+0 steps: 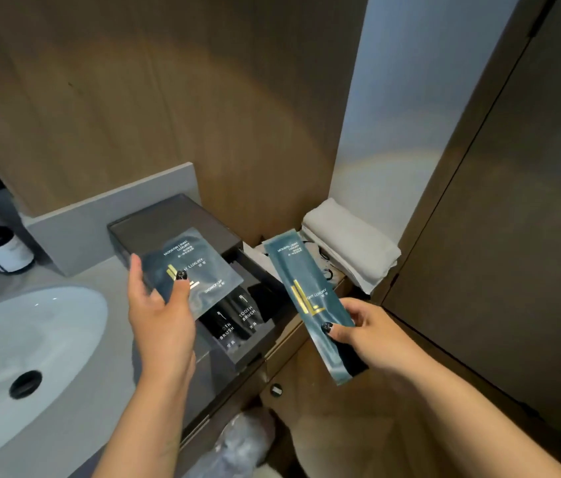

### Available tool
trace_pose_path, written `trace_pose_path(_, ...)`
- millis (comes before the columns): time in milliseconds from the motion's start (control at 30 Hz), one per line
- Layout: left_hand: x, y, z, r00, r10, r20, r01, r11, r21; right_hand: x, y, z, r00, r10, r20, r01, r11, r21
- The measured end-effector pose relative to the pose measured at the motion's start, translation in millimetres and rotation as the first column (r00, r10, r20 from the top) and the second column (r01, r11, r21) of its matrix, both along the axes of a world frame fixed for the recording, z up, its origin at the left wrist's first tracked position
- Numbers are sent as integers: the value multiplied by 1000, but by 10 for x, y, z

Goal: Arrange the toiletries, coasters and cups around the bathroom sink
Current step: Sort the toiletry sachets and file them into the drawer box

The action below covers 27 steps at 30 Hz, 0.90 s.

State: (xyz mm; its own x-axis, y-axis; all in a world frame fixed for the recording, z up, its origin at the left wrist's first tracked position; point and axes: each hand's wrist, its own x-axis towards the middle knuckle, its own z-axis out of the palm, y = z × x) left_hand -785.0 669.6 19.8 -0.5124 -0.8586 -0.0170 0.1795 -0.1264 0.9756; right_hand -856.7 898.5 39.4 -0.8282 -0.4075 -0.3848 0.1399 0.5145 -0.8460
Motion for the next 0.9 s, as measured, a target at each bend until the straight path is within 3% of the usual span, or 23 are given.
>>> trace_pose_path(133, 2, -187, -163, 979, 73, 189, -86, 995, 59, -348, -226, -167, 996, 85, 39, -89, 991, 97)
trace_pose_path(400, -336, -541, -607, 968, 19, 250, -63, 984, 169, -913, -951, -386, 942, 272, 194, -311, 926, 212)
trace_pose_path(700, -601, -686, -865, 952, -86, 294, 27, 979, 201, -1162, -1465, -746, 955, 280, 95, -295, 913, 281)
trace_pose_path(900, -571, -629, -811, 964, -76, 254, 29, 983, 181, -1139, -1608, -832, 889, 451, -83, -372, 815, 445)
